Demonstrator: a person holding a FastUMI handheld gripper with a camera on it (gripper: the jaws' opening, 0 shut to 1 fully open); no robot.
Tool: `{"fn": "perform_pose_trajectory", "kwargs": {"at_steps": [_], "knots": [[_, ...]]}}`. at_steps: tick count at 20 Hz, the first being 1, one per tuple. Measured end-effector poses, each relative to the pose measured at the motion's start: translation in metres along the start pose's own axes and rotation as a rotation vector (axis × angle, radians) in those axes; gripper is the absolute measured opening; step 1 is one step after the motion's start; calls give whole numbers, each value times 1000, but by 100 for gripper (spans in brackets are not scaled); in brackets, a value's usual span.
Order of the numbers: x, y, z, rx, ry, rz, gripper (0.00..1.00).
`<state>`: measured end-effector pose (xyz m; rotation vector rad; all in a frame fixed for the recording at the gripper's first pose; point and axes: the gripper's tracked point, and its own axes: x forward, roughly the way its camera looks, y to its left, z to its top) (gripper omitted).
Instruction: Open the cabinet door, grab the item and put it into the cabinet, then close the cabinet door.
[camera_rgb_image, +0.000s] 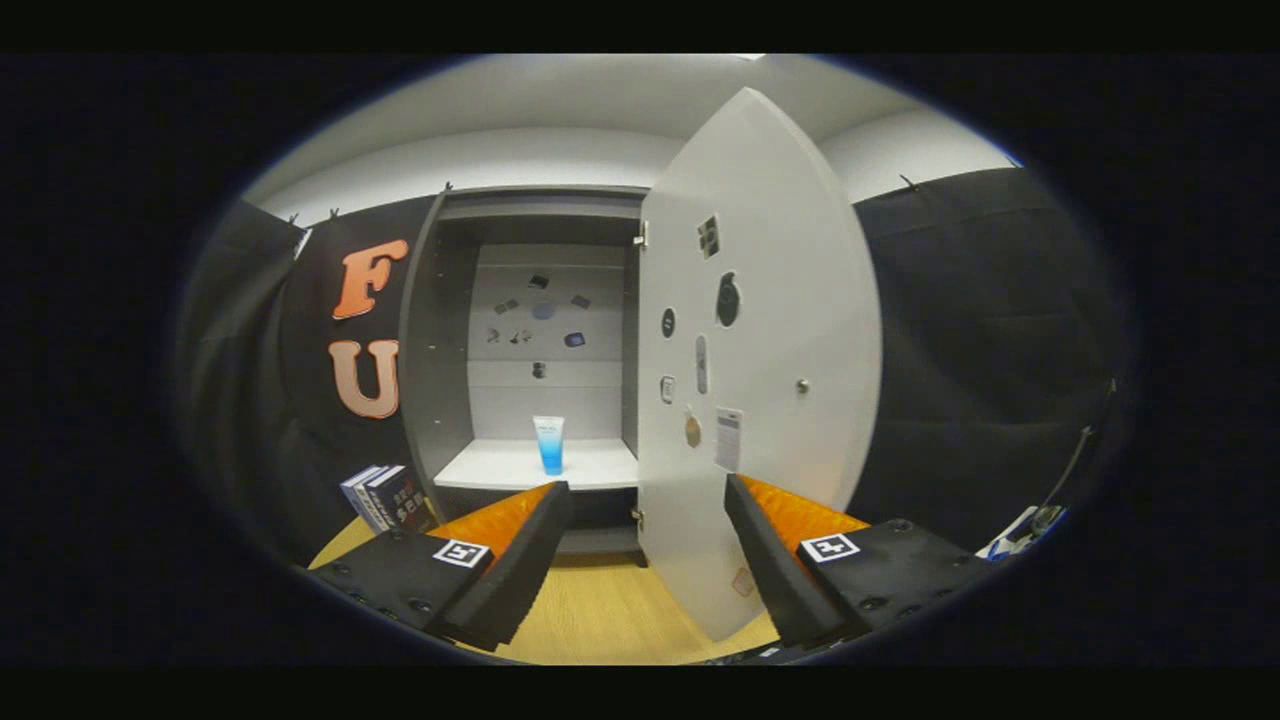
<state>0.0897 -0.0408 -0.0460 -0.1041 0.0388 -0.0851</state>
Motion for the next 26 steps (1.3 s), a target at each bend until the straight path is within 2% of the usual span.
{"fn": "perform_pose_trajectory", "kwargs": {"at_steps": [8,13,16,22,26], "knots": [[-50,-78,-9,-89,-20,-151,98],[-48,-132,-24,-45,-10,-249,98],[-30,-160,-43,-17,15,-286,98],[14,-195,-92,23,106,-316,98],[37,-179,-107,29,138,-255,98]]}}
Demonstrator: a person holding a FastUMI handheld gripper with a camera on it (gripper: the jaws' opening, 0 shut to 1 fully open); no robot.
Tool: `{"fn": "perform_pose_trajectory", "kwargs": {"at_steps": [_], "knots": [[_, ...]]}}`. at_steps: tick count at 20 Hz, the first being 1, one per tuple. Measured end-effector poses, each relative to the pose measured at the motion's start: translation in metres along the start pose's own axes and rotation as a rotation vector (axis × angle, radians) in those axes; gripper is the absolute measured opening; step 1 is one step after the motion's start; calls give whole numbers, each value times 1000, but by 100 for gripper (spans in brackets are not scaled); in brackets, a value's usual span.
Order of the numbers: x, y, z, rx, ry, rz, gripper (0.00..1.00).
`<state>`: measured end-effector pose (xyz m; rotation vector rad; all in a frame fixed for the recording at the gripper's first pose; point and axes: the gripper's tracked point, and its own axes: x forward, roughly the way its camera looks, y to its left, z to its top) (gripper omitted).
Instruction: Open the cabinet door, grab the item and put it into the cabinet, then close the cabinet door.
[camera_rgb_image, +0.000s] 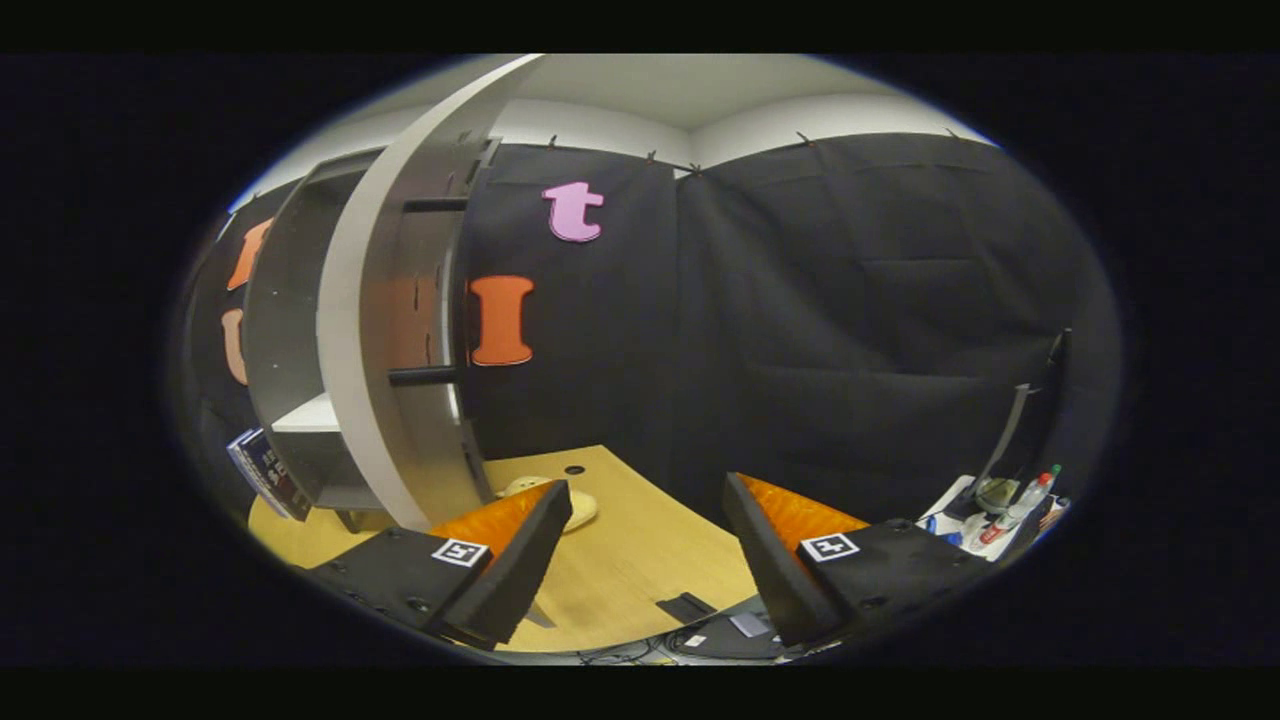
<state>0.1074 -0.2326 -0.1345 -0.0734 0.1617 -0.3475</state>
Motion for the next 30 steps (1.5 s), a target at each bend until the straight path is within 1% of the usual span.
{"fn": "perform_pose_trajectory", "kwargs": {"at_steps": [2,4,6,9,12,14,16,22,25,27,30], "knots": [[5,10,-4,3,5,28,98],[6,7,-4,-3,3,26,94],[7,10,-5,8,7,38,93],[3,26,-7,9,16,77,93],[-6,54,-9,10,15,132,93],[-14,81,-14,22,17,178,93],[-21,108,-13,8,12,208,93],[-38,196,-11,-122,-36,288,93],[-32,241,-7,-152,-63,330,93],[-25,270,-9,-139,-58,360,93],[-18,317,-16,-94,-39,429,92]]}}
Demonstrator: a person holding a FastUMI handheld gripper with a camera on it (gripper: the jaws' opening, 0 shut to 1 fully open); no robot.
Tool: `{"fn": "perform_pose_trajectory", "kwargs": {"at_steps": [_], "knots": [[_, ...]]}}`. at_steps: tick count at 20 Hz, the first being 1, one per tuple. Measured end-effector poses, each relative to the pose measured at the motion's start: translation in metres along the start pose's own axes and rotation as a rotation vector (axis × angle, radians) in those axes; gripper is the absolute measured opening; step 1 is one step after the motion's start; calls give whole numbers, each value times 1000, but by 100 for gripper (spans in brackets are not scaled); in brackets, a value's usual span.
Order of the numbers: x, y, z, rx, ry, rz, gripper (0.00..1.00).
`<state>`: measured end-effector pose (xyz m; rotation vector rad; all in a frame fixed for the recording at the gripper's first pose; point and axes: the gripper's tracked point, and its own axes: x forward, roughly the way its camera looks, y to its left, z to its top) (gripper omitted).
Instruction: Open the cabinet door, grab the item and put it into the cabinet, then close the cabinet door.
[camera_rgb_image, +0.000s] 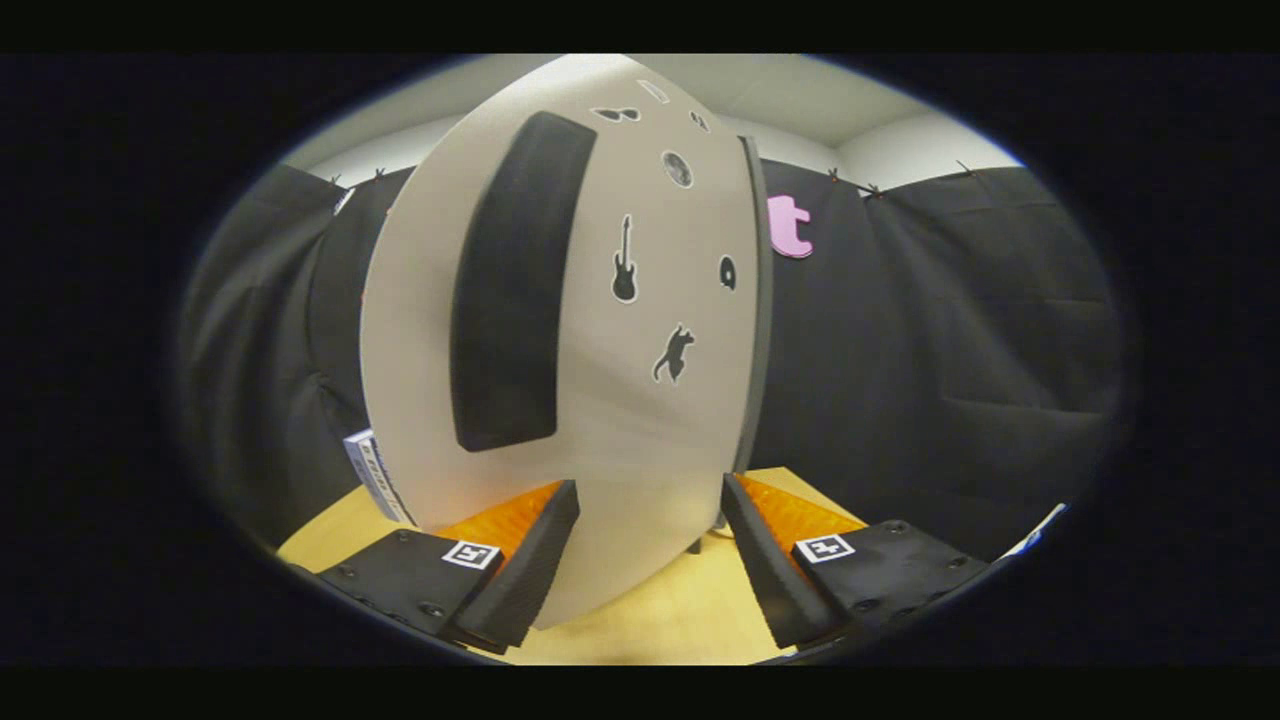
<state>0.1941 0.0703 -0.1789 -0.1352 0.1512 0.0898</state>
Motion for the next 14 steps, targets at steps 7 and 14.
{"fn": "perform_pose_trajectory", "kwargs": {"at_steps": [7,14], "knots": [[61,43,-6,-25,41,33,97],[80,30,-3,14,31,17,92]]}}
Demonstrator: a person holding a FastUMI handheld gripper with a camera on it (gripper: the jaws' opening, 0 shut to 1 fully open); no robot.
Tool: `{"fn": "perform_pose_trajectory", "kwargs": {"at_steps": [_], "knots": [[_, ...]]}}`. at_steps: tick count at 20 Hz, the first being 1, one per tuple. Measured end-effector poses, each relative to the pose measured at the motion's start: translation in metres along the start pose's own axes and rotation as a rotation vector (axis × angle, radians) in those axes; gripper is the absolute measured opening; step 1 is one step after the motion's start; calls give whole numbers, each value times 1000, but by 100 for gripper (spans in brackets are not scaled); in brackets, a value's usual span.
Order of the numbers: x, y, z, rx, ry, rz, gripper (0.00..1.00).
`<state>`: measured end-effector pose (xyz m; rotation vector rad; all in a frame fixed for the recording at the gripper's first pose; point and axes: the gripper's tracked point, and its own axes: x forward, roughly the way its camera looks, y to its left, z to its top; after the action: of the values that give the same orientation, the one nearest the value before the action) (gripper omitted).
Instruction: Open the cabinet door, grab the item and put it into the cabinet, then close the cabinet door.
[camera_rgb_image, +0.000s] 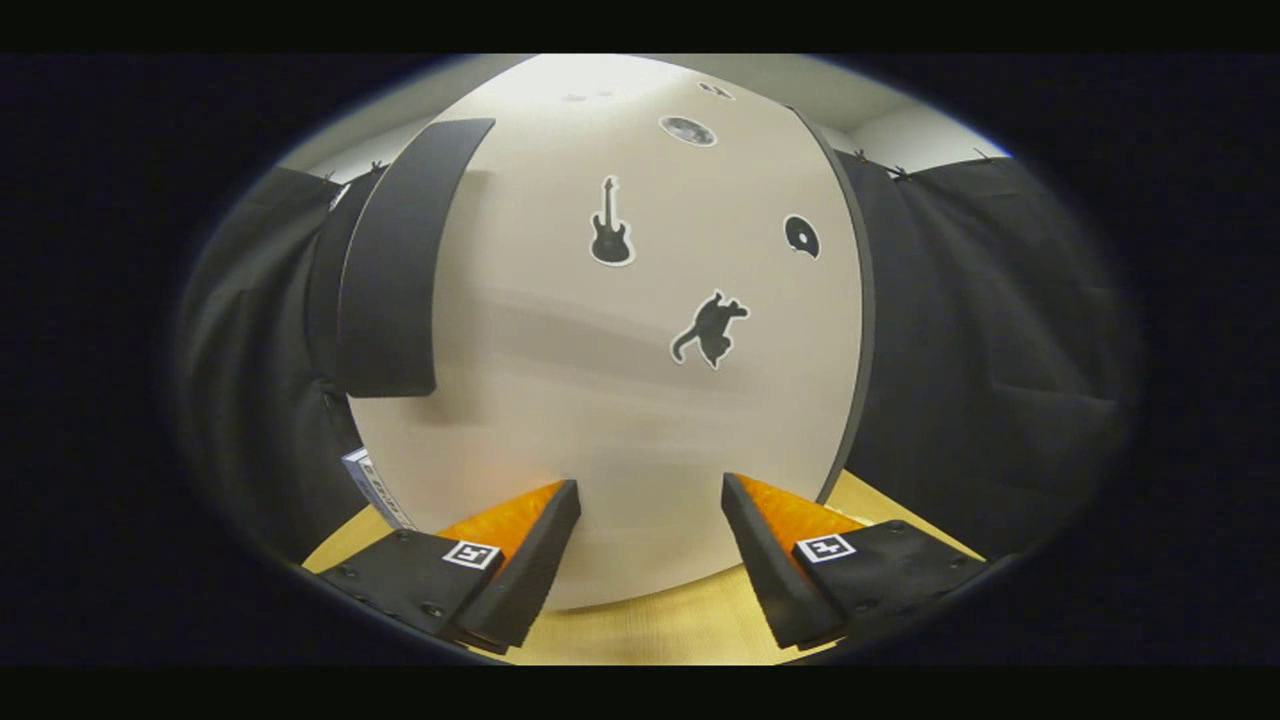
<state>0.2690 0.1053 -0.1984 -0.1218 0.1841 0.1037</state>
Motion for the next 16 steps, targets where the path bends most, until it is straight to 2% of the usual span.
{"fn": "perform_pose_trajectory", "kwargs": {"at_steps": [6,16], "knots": [[3,2,-2,-46,8,21,93],[23,7,-5,12,42,95,93]]}}
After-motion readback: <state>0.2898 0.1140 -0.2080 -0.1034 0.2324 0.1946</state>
